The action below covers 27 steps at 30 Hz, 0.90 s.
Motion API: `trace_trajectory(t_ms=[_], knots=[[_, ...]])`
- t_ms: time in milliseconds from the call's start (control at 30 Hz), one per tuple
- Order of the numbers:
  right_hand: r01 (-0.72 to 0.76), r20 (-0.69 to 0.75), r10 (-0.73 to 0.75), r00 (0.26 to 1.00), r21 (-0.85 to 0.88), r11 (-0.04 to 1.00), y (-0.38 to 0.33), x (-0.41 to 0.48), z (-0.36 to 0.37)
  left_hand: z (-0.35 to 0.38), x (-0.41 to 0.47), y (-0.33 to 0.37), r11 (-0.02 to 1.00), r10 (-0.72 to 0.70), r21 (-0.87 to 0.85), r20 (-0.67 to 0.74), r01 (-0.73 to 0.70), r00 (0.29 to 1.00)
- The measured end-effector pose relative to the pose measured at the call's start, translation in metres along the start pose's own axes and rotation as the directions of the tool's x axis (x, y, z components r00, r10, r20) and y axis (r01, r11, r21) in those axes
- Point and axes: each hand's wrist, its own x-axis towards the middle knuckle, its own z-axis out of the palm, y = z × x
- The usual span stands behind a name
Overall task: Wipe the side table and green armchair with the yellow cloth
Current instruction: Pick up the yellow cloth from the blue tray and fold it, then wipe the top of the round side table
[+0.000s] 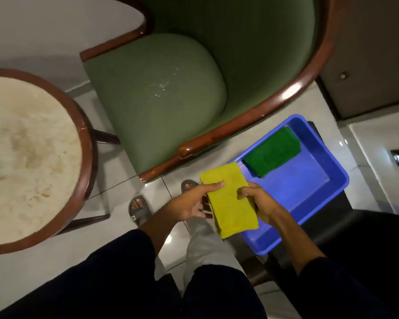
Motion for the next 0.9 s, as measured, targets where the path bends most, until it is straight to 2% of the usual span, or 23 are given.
trace_trajectory(t_ms=[67, 133, 200, 267, 333, 400, 467, 567, 600, 633, 700, 733, 800, 833, 900], knots=[[-0.021, 0.078, 0.023, 0.997, -0.029, 0.999, -0.004, 0.006, 0.023, -0.027, -0.009, -0.002, 0.983, -0.013, -0.181, 0.055, 0.023, 0.998], [-0.032, 0.108, 0.045, 0.993, -0.118, 0.992, -0.006, 0.009, 0.054, -0.053, -0.018, -0.013, 0.962, 0.039, -0.268, -0.05, -0.051, 0.998], [-0.016, 0.076, 0.04, 0.996, -0.292, 0.956, -0.002, 0.022, 0.087, -0.084, -0.03, -0.027, 0.943, 0.101, -0.294, -0.187, -0.154, 0.977], [0.06, -0.007, -0.073, 0.997, -0.502, 0.863, 0.006, 0.025, 0.099, -0.092, -0.031, -0.029, 0.911, 0.146, -0.343, -0.25, -0.229, 0.957], [0.185, 0.09, -0.169, 0.981, -0.675, 0.714, 0.006, 0.071, 0.216, -0.203, -0.062, -0.045, 0.833, 0.204, -0.384, -0.457, -0.399, 0.866], [0.253, 0.092, -0.294, 0.951, -0.776, 0.578, 0.003, 0.073, 0.234, -0.215, -0.07, -0.042, 0.822, 0.248, -0.293, -0.586, -0.488, 0.771], [0.379, 0.159, -0.431, 0.888, -0.784, 0.491, 0.003, 0.088, 0.272, -0.252, -0.084, -0.038, 0.794, 0.343, -0.115, -0.726, -0.597, 0.596], [0.47, 0.153, -0.567, 0.81, -0.747, 0.47, 0.01, 0.138, 0.357, -0.341, -0.097, -0.013, 0.759, 0.522, 0.159, -0.728, -0.631, 0.444], [0.459, 0.104, -0.601, 0.793, -0.751, 0.475, 0.015, 0.155, 0.381, -0.368, -0.099, -0.002, 0.739, 0.604, 0.32, -0.704, -0.593, 0.373], [0.421, 0.051, -0.619, 0.784, -0.776, 0.469, 0.02, 0.17, 0.399, -0.391, -0.098, 0.006, 0.71, 0.68, 0.513, -0.677, -0.483, 0.28], [0.294, -0.009, -0.662, 0.749, -0.891, 0.345, 0.035, 0.195, 0.423, -0.434, -0.093, 0.017, 0.591, 0.807, 0.791, -0.576, -0.158, 0.13], [0.242, 0.011, -0.69, 0.724, -0.94, 0.239, 0.039, 0.208, 0.432, -0.457, -0.09, 0.02, 0.542, 0.835, 0.84, -0.54, 0.011, 0.101], [0.186, 0.091, -0.719, 0.69, -0.981, 0.054, 0.04, 0.236, 0.448, -0.504, -0.077, 0.022, 0.463, 0.86, 0.853, -0.498, 0.24, 0.113], [0.166, 0.11, -0.722, 0.683, -0.986, 0.007, 0.038, 0.25, 0.454, -0.522, -0.07, 0.02, 0.433, 0.864, 0.847, -0.487, 0.307, 0.127], [0.117, 0.069, -0.762, 0.644, -0.993, 0.008, 0.033, 0.271, 0.46, -0.54, -0.055, 0.006, 0.384, 0.876, 0.842, -0.462, 0.379, 0.137]])
